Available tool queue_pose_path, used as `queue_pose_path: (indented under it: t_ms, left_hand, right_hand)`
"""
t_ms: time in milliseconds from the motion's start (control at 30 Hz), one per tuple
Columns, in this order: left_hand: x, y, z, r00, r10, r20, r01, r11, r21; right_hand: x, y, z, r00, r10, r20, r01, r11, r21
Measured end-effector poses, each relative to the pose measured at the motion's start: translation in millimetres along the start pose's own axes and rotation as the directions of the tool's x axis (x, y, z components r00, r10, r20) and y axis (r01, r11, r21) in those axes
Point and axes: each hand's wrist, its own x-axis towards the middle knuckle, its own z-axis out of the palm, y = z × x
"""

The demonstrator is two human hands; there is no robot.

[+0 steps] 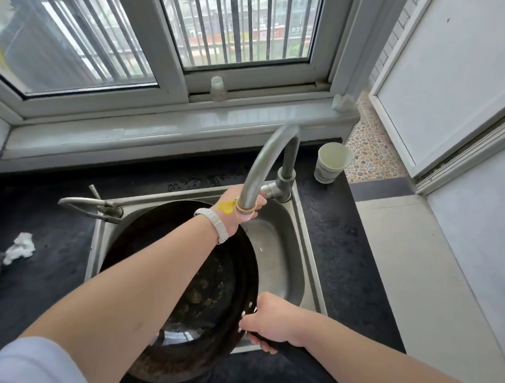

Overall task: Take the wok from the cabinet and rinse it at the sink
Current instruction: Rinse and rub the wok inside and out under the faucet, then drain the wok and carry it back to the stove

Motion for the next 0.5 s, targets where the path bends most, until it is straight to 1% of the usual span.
queue_pose_path:
  t_ms: [33,100,233,333,467,500]
  left_hand:
    - [-3.4,0.3,2.1,0.999,-0.019,0.038,0.021,0.999,-0.048]
    - [-7.0,-1.2,1.8,0.998,-0.047,0.048,0.052,0.994,-0.095]
    - [-8.9,-14.9,-3.9,0.991,0.035,0.127,-0.012,0.985,-0.172]
    - [-5.9,-21.1,-4.4,0.988,0.083,0.130,-0.063,0.987,-0.151]
    - [4.0,-24.4,-15.8,0.982,0.086,0.167,-0.073,0.994,-0.081]
    - [4.2,-23.9,-19.0,0.978,0.083,0.190,-0.066,0.993,-0.094]
  right_hand:
    - [1.0,1.9,0.4,1.000,-0.001,-0.003,0.002,1.000,0.006]
    - [2.9,4.7,0.5,1.000,-0.008,-0.009,0.008,1.000,0.024]
    - [4.5,6.2,0.5,1.000,-0.012,-0.013,0.013,0.999,0.031]
    - [6.1,7.6,0.4,1.000,-0.017,-0.020,0.018,0.999,0.042]
    - [5.6,8.6,-0.6,0.999,-0.034,-0.026,0.035,0.998,0.043]
    - [4.8,8.5,-1.2,0.999,-0.038,-0.027,0.039,0.998,0.042]
